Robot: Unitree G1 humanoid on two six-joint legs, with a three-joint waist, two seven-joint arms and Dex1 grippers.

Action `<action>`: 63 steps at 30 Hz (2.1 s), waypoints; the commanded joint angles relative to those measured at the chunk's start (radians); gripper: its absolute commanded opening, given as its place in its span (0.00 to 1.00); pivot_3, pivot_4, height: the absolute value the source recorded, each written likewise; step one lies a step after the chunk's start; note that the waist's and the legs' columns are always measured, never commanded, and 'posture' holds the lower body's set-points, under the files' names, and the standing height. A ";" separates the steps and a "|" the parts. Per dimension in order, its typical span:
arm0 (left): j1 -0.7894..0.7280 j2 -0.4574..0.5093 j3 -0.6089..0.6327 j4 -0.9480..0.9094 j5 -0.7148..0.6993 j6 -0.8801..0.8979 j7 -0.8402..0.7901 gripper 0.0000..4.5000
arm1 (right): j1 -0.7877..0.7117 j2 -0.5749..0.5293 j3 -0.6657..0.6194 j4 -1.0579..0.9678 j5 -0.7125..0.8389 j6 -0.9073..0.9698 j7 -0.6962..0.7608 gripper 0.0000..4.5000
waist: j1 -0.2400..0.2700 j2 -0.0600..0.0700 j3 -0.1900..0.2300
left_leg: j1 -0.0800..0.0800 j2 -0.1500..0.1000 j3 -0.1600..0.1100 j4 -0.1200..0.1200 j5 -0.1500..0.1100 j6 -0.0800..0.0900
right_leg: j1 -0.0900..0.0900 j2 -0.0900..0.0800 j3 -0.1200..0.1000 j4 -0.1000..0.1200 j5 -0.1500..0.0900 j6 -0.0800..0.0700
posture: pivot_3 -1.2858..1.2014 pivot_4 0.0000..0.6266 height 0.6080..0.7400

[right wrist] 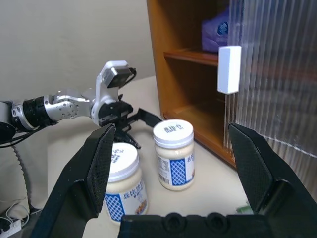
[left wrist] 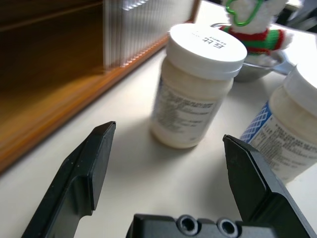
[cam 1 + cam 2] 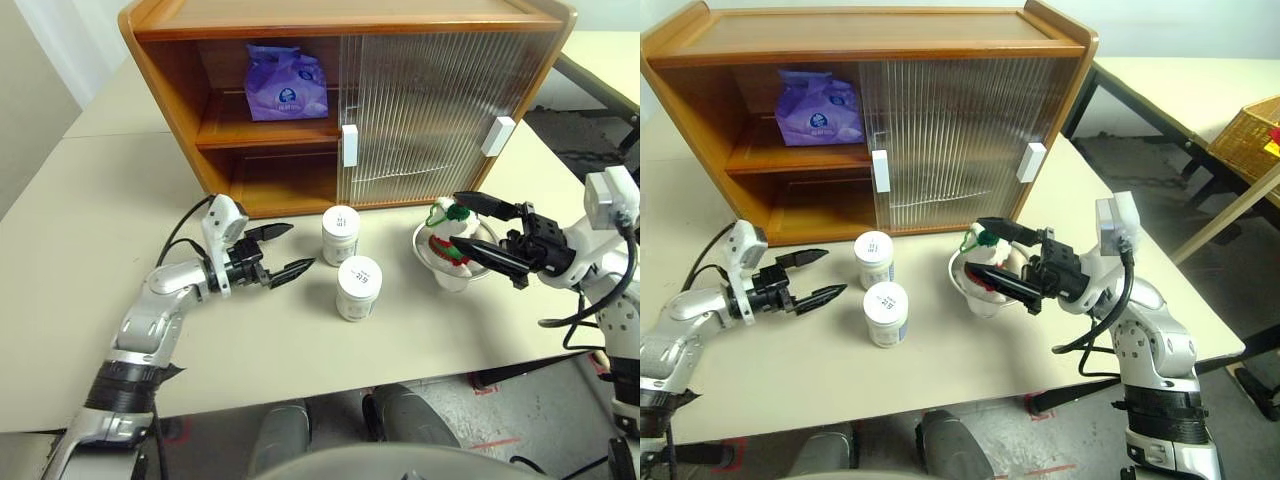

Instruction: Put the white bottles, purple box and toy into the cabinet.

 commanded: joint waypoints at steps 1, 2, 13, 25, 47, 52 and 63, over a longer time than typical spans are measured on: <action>-0.036 -0.022 -0.050 0.066 0.049 -0.035 -0.025 1.00 | 0.009 -0.008 -0.010 0.005 -0.008 -0.012 0.007 1.00 | -0.001 0.000 0.000 | 0.000 0.000 0.000 0.000 0.000 0.000 | 0.000 0.000 0.000 0.000 0.000 0.000 | 0.45 0.11 1.00; -0.049 -0.033 -0.062 0.086 0.060 -0.042 -0.027 1.00 | 0.009 -0.007 -0.010 0.006 -0.008 -0.013 0.008 1.00 | -0.002 0.000 0.000 | 0.000 0.001 0.000 0.000 0.000 0.000 | 0.000 0.001 0.000 0.000 0.000 0.000 | 0.45 0.11 1.00; -0.142 -0.114 -0.124 0.210 0.159 -0.070 0.003 1.00 | 0.025 -0.007 -0.022 0.004 -0.002 -0.028 0.011 1.00 | -0.009 0.000 0.000 | 0.000 -0.003 0.001 0.000 0.001 0.001 | 0.003 0.002 0.001 -0.001 -0.003 0.008 | 0.44 0.10 1.00; -0.174 -0.211 -0.132 0.320 0.181 -0.112 0.014 1.00 | 0.035 -0.014 -0.027 0.003 -0.001 -0.033 0.013 1.00 | -0.012 0.000 0.000 | 0.001 -0.006 0.000 0.001 0.001 0.002 | 0.006 0.000 0.001 -0.001 -0.005 0.019 | 0.44 0.10 1.00; -0.075 -0.243 -0.015 0.182 0.168 -0.154 0.210 0.70 | 0.038 -0.009 -0.028 -0.007 0.016 -0.032 0.046 1.00 | -0.031 0.000 0.000 | 0.001 -0.008 0.005 0.007 0.002 0.003 | 0.009 0.001 -0.001 -0.001 -0.007 0.022 | 0.44 0.10 1.00; -0.018 -0.242 0.069 0.061 0.155 -0.091 0.344 0.70 | 0.031 -0.003 -0.022 -0.010 0.023 -0.035 0.074 1.00 | -0.035 0.000 0.000 | 0.001 -0.010 0.007 0.007 0.002 0.002 | 0.008 0.001 -0.004 -0.001 -0.008 0.023 | 0.44 0.10 1.00; -0.123 -0.265 0.122 0.101 0.197 -0.047 0.538 0.70 | -0.008 0.018 0.018 0.014 0.001 -0.026 0.075 1.00 | -0.011 0.000 0.001 | 0.001 -0.010 0.005 0.008 0.002 0.002 | 0.009 0.000 0.000 -0.001 -0.002 0.012 | 0.46 0.11 1.00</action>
